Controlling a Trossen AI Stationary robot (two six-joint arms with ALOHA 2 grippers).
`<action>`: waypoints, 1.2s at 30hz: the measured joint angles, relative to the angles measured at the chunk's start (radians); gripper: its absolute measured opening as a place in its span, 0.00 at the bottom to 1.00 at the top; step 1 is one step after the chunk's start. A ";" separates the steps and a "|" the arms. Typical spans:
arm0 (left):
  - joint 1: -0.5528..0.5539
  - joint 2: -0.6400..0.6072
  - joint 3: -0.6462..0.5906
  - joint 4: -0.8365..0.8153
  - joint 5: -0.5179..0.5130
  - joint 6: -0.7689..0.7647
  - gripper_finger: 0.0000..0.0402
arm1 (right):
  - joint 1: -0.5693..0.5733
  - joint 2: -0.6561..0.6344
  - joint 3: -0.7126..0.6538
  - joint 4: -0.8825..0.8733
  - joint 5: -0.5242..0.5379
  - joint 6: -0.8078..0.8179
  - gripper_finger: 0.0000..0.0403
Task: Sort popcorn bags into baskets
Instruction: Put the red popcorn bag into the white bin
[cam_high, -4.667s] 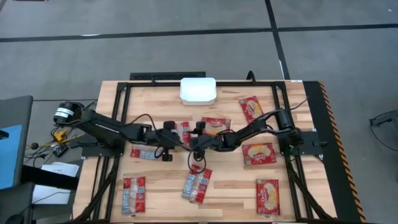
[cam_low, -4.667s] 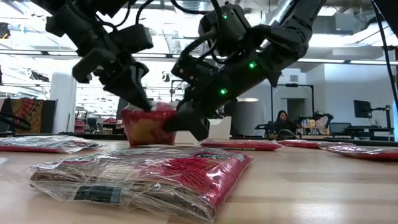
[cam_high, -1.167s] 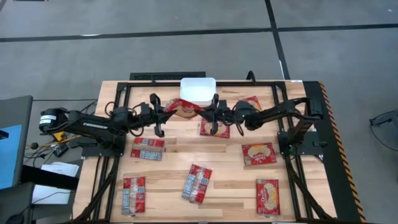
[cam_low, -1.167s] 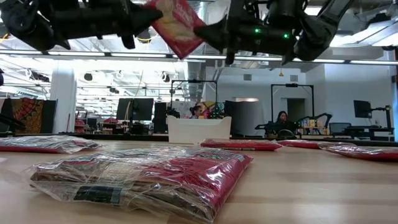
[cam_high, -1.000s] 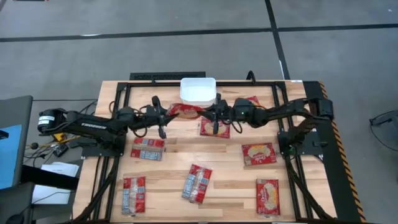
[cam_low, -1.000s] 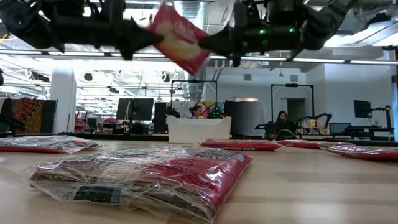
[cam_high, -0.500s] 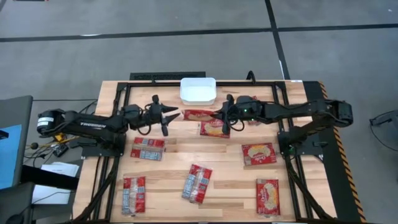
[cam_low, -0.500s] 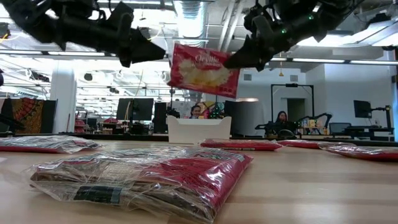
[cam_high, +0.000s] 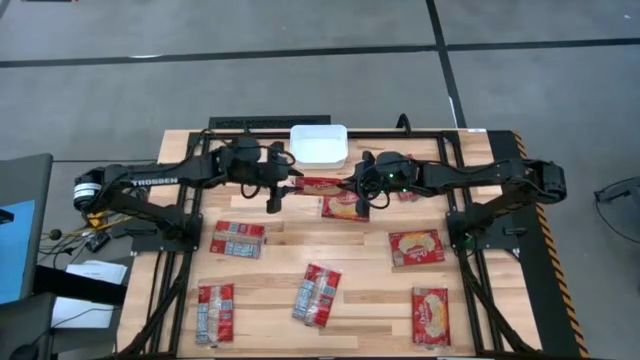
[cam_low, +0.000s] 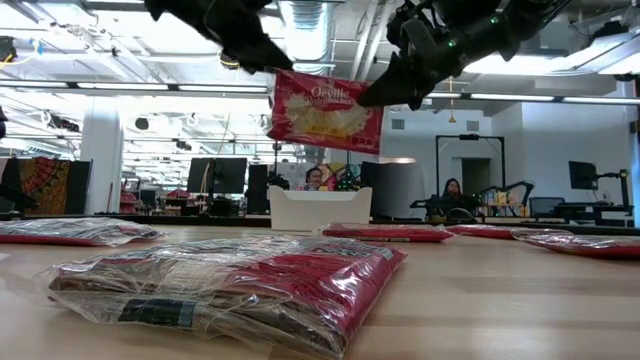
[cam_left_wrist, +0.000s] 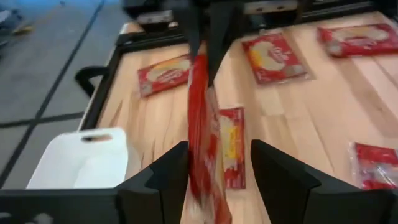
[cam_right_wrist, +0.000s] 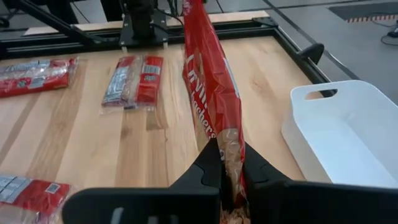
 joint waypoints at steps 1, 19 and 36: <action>0.002 0.017 0.022 -0.015 0.012 0.011 0.40 | 0.000 0.000 0.000 -0.005 -0.001 0.000 0.05; 0.076 0.194 0.156 -0.091 -0.036 0.105 0.02 | 0.013 0.000 0.002 -0.012 0.018 -0.003 0.20; 0.514 0.415 0.158 0.248 0.351 0.248 0.01 | 0.018 -0.039 -0.001 -0.023 0.217 0.163 0.56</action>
